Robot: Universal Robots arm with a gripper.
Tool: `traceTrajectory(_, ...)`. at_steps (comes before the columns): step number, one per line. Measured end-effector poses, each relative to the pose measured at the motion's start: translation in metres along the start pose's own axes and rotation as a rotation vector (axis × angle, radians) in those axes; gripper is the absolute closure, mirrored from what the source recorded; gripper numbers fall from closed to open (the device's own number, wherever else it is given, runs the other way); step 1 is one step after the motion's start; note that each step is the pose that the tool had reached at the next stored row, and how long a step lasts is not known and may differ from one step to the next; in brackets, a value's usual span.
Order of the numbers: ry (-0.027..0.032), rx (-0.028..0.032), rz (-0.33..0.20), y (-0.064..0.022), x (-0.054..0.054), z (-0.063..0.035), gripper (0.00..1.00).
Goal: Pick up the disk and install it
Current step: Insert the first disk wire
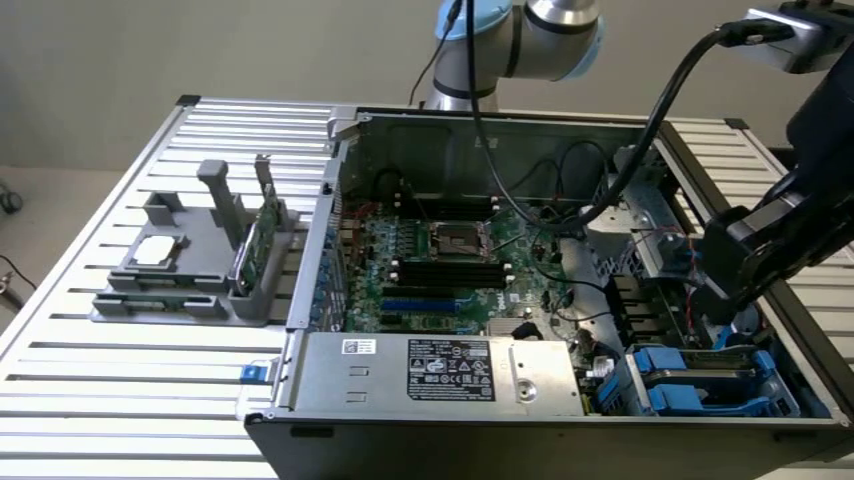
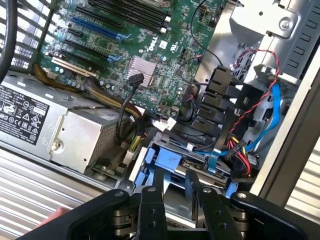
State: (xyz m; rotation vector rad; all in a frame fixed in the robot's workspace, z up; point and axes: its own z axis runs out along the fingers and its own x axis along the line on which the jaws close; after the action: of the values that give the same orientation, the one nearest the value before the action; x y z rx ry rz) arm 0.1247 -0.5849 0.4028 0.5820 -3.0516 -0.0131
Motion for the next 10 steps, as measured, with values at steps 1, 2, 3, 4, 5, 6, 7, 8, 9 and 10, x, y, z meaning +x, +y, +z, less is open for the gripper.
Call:
traceTrajectory(1,0.0,0.0001,0.001,-0.0009,-0.002,-0.0001,0.68)
traceTrajectory(2,0.0,0.0,0.001,-0.0021,-0.005,-0.0002,0.68)
traceTrajectory(3,0.0,0.0001,0.002,-0.0035,-0.008,-0.0003,0.68)
traceTrajectory(4,0.0,-0.0001,0.001,-0.0052,-0.012,-0.0004,0.68)
traceTrajectory(5,0.0,0.0,0.002,-0.0069,-0.016,-0.0005,0.68)
traceTrajectory(6,0.0,0.0001,0.001,-0.0087,-0.019,-0.0006,0.68)
traceTrajectory(7,0.0,0.0001,0.002,-0.0104,-0.023,-0.0006,0.68)
traceTrajectory(8,0.0,0.0,0.002,-0.0122,-0.026,-0.0006,0.68)
traceTrajectory(9,0.0,-0.0001,0.001,-0.0139,-0.029,-0.0005,0.68)
traceTrajectory(10,0.0,0.0,0.002,-0.0156,-0.031,-0.0004,0.68)
